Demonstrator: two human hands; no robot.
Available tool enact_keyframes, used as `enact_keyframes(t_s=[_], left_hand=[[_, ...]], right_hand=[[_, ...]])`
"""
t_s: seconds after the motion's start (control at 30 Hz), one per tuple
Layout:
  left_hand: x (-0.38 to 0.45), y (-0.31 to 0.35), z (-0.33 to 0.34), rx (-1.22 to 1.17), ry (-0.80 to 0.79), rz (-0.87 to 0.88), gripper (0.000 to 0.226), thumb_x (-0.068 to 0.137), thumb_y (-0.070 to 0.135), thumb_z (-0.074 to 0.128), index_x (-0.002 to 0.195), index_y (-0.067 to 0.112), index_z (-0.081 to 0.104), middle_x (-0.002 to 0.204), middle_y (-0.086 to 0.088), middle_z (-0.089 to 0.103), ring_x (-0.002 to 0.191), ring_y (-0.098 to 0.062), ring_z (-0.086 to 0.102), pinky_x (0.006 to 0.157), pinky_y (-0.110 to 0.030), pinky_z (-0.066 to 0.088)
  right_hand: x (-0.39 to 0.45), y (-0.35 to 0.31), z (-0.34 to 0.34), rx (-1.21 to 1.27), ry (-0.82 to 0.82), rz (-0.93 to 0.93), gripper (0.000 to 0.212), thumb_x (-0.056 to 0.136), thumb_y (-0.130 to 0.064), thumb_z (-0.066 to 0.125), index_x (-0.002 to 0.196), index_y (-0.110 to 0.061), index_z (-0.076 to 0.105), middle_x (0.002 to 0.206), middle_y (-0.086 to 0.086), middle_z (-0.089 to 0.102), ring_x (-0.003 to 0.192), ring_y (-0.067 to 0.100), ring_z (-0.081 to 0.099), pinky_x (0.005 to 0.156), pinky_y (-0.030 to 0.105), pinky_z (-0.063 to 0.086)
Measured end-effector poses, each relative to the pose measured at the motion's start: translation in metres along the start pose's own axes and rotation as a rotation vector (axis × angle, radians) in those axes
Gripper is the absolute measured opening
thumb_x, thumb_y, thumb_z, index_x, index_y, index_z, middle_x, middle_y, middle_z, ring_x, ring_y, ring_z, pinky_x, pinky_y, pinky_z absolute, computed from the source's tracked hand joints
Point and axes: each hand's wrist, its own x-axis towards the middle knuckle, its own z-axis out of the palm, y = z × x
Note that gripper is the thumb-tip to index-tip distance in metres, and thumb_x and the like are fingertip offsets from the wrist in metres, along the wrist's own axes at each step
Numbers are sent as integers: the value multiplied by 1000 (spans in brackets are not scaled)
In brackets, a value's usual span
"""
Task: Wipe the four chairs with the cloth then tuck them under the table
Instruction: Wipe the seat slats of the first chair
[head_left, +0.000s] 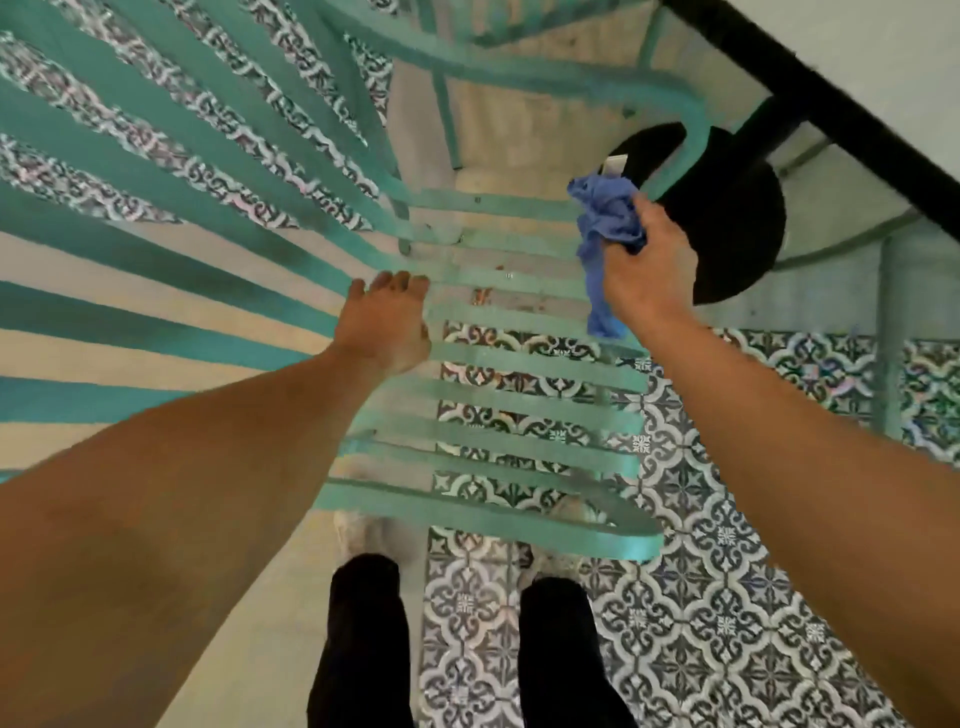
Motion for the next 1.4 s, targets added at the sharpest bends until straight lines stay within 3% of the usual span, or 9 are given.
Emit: enact_keyframes(t_s=[0.1,0.27,0.37,0.6,0.83,0.93,1.03,1.2,1.4], left_hand=[[20,-18,15,0,3,64,61,88,28,55,144,10,37,143,-15,45,133,-33,38,110,-51,29],[62,-44,30,22,-27,171,58,88,20,56,142,9,37,145,-15,43,137,-33,34,114,-54,24],[90,-57,41,40,-12,219,56,88,15,56,140,6,40,143,-16,45,136,-35,36,114,-53,24],[141,-69,90,136,8,215,48,94,20,52,136,2,40,135,-19,47,128,-37,40,113,-52,21],[154,-71,122,123,136,219,35,99,13,44,131,-1,46,123,-20,55,115,-37,49,110,-47,28],[156,-69,122,119,135,209,41,100,17,40,137,-2,44,132,-23,52,124,-39,44,114,-48,21],[151,-69,121,88,99,191,55,104,18,35,152,-2,17,156,-26,21,146,-36,17,120,-42,1],[155,-69,129,140,191,206,44,97,22,45,134,-3,45,125,-26,53,118,-42,45,113,-52,22],[157,-69,132,110,233,231,42,97,24,47,131,-1,44,121,-23,54,112,-41,47,110,-51,26]], right_hand=[[7,2,42,-45,-15,42,49,96,-21,50,144,-17,42,135,15,53,120,32,52,96,34,39],[15,5,106,-142,80,71,44,92,-28,48,137,-30,50,110,17,62,98,36,59,72,34,40],[27,0,131,-150,158,112,44,89,-34,46,132,-33,53,107,16,62,96,36,59,75,35,43],[90,20,164,-293,325,211,51,95,-31,41,146,-33,36,140,13,42,122,35,46,90,42,42],[105,43,242,-552,63,251,57,95,-31,40,150,-25,26,161,11,6,147,35,0,118,50,4],[95,-16,300,-534,-108,34,54,94,-26,40,147,-31,32,161,7,10,147,33,2,116,51,6],[84,-61,347,-480,-292,-172,53,93,-25,40,145,-33,34,158,3,19,146,27,7,114,48,15],[89,4,289,-657,-336,-402,56,91,-20,47,144,-32,36,153,-1,29,143,24,21,110,46,30],[75,120,133,-668,53,-24,40,91,-10,44,129,-12,53,139,20,44,122,43,45,95,51,44]])
